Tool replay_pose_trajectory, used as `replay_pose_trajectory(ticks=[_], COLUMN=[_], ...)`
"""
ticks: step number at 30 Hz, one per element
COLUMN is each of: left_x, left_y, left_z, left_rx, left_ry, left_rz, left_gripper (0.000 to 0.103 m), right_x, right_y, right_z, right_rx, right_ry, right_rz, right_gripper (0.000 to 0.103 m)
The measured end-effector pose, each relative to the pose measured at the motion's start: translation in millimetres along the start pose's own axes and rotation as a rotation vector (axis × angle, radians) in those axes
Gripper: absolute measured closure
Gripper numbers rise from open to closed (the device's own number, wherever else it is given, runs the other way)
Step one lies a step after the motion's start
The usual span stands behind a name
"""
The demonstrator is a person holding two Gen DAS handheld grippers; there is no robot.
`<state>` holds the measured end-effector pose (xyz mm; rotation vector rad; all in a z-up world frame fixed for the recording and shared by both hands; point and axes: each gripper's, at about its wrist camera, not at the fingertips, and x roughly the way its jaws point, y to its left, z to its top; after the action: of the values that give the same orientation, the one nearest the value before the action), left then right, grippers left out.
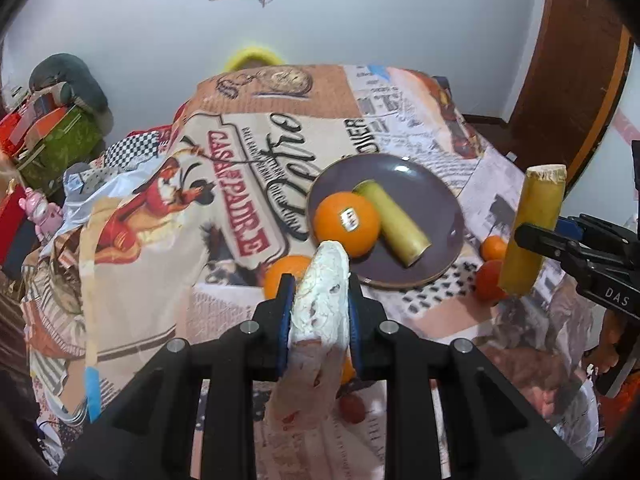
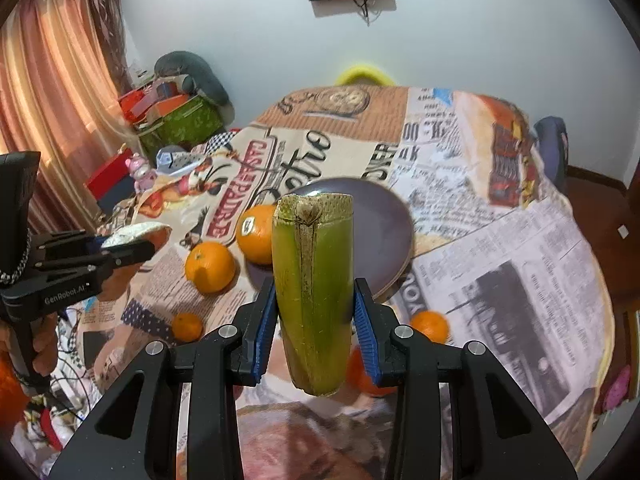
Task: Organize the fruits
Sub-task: 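Carry the pomelo with the left tool while the right tool lowers the stalk onto the plate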
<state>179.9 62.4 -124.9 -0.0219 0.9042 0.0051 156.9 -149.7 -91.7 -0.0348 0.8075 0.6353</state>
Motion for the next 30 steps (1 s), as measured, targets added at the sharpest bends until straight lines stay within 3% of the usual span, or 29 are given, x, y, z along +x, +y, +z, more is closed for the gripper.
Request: replay_pose_trajectory(ticks=[15, 30], left_x=[26, 80], left_y=[-24, -11], left_z=[38, 75], left_rx=[-0.030, -0.077], left_ry=[-0.029, -0.021], left_rz=[-0.100, -0.066], left_gripper=[0.080, 0.080], right_x=[18, 87], right_y=[-20, -22], right_z=[28, 35], right_rx=[-0.016, 0.002], right_ry=[-0.010, 0.092], right_rz=[-0.043, 0.016], right_gripper=[0.069, 0.069])
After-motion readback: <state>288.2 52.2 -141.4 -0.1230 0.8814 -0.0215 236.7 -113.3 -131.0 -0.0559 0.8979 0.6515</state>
